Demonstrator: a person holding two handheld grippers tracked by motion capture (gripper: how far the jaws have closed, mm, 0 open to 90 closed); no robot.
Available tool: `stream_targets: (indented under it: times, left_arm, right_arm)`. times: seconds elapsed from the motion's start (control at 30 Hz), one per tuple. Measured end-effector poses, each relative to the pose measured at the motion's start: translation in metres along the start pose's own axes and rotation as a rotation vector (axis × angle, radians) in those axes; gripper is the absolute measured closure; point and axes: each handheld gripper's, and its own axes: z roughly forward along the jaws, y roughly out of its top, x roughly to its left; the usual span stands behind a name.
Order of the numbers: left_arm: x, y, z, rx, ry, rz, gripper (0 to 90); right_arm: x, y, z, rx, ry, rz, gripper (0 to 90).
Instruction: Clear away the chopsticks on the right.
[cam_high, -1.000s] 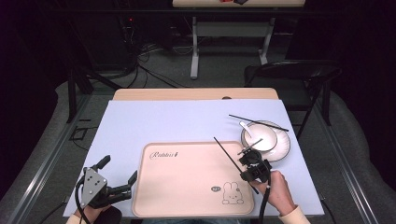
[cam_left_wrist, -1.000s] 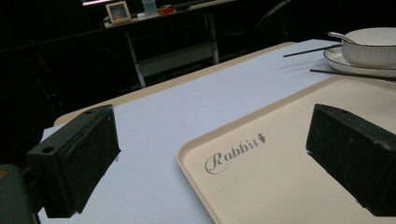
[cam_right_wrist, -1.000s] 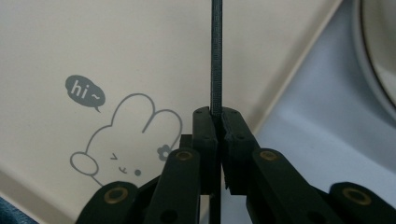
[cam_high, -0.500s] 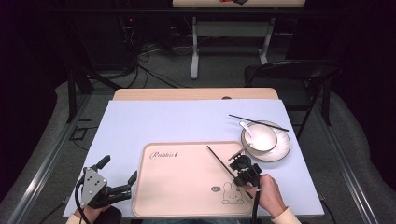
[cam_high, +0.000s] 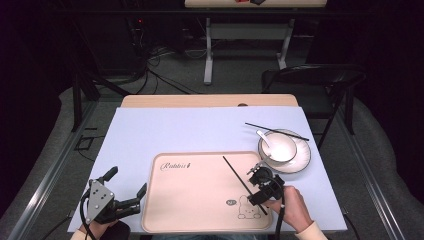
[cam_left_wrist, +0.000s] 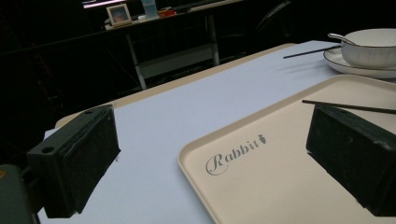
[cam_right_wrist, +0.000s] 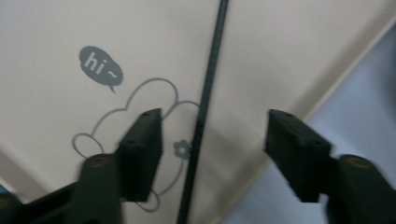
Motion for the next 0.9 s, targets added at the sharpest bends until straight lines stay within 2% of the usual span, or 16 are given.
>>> stream_targets:
  times: [0.1,0.17,0.33,0.67,0.8,0.9]
  left_arm:
    - [0.000,0.000,0.000,0.002,0.003,0.000,2.3]
    - [0.000,0.000,0.000,0.003,0.003,0.001,2.3]
    - [0.000,0.000,0.000,0.001,0.005,-0.004,2.4]
    - [0.000,0.000,0.001,0.007,0.006,-0.002,2.4]
    - [0.001,0.000,0.001,0.008,0.008,-0.003,2.4]
    - [0.001,0.000,0.001,0.008,0.008,-0.004,2.4]
  right_arm:
    - [-0.007,-0.005,-0.006,-0.028,0.006,-0.041,15.8]
    - [-0.012,-0.008,-0.013,-0.065,0.014,-0.060,12.2]
    - [-0.025,-0.012,-0.032,-0.117,-0.007,-0.078,0.0]
    - [-0.064,-0.010,-0.073,-0.185,-0.070,-0.111,0.0]
    - [-0.082,-0.003,-0.091,-0.208,-0.100,-0.116,0.0]
    - [-0.095,0.005,-0.100,-0.203,-0.126,-0.122,0.0]
